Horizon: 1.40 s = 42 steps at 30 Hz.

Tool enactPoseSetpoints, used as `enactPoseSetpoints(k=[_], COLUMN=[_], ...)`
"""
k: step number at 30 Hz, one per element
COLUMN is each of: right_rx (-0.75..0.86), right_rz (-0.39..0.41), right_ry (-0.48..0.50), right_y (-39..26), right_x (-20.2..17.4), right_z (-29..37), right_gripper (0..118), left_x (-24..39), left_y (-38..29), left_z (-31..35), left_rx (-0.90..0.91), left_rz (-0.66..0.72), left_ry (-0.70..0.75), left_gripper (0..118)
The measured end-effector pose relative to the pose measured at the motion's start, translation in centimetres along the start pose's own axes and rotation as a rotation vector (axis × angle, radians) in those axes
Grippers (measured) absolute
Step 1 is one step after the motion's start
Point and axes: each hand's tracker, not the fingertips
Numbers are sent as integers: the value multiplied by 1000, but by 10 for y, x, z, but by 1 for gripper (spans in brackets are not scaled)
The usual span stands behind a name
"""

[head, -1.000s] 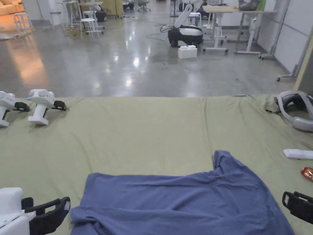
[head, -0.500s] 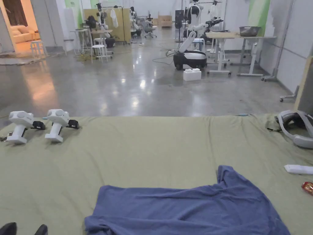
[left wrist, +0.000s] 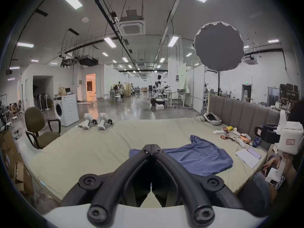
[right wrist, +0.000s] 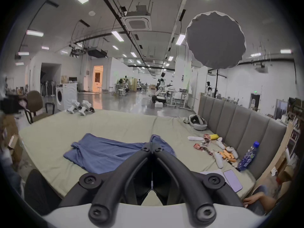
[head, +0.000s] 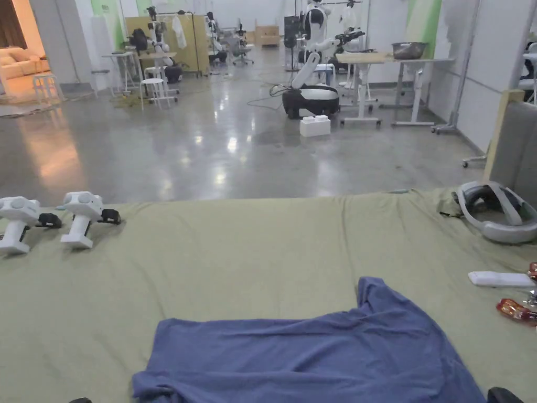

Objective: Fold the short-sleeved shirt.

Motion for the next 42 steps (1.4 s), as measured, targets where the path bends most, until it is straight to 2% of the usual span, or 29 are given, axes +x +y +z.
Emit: enactPoseSetpoints(k=[3, 4, 6, 7, 10, 13, 15, 18, 22, 24, 26, 27, 28, 32, 33, 35, 37, 38, 40, 42], right_rx=[-2, -1, -5, -11, -49, -96, -120, -159, -215, -240, -258, -271, -281, -312, -331, -401, -475, -538, -625, -654], right_rz=[49, 51, 69, 82, 19, 16, 15, 14, -11, -18, -16, -15, -16, -10, -7, -34, -143, -224, -386, -472], right_ry=[-12, -10, -3, -3, 45, 36, 35, 16, -16, -24, -28, -27, -24, -4, -2, 14, 36, 64, 32, -39], right_y=[-4, -6, -7, -7, -15, -17, -20, -26, -33, -37, -40, -44, -45, -52, -55, -68, -90, -100, -125, -143], right_x=[-4, -4, -6, -7, -2, -5, -2, 4, 14, 18, 19, 21, 21, 18, 17, 23, 41, 52, 77, 92], right_z=[-3, -3, -3, -4, -10, -16, -18, -20, -27, -32, -36, -39, -42, -54, -59, -76, -101, -115, -145, -171], right_gripper=[2, 2, 2, 2, 2, 2, 2, 2, 2, 2, 2, 2, 2, 3, 5, 36, 69, 71, 72, 72], left_x=[-7, -11, -20, -26, -42, -55, -69, -85, -94, -97, -93, -87, -81, -58, -55, -57, -57, -60, -60, -59], left_y=[-12, -20, -35, -44, -81, -124, -146, -169, -184, -189, -190, -188, -185, -189, -192, -193, -191, -192, -192, -191], left_z=[-21, -32, -48, -61, -102, -157, -190, -230, -268, -283, -289, -291, -292, -298, -300, -302, -306, -308, -308, -307], left_rx=[-127, -165, -219, -268, -382, -519, -595, -649, -684, -706, -719, -725, -726, -760, -771, -796, -825, -834, -849, -849], left_rz=[54, 72, 115, 153, 229, 243, 301, 355, 346, 370, 350, 302, 204, 58, 43, 38, 32, 24, 7, 12], left_ry=[-3, 4, -27, -55, -107, -94, -52, -27, 26, 33, 51, 61, 85, 78, 82, 81, 66, 62, 55, 60], left_gripper=[3, 23, 80, 89, 89, 88, 88, 87, 83, 76, 60, 33, 11, 11, 11, 11, 10, 11, 10, 10])
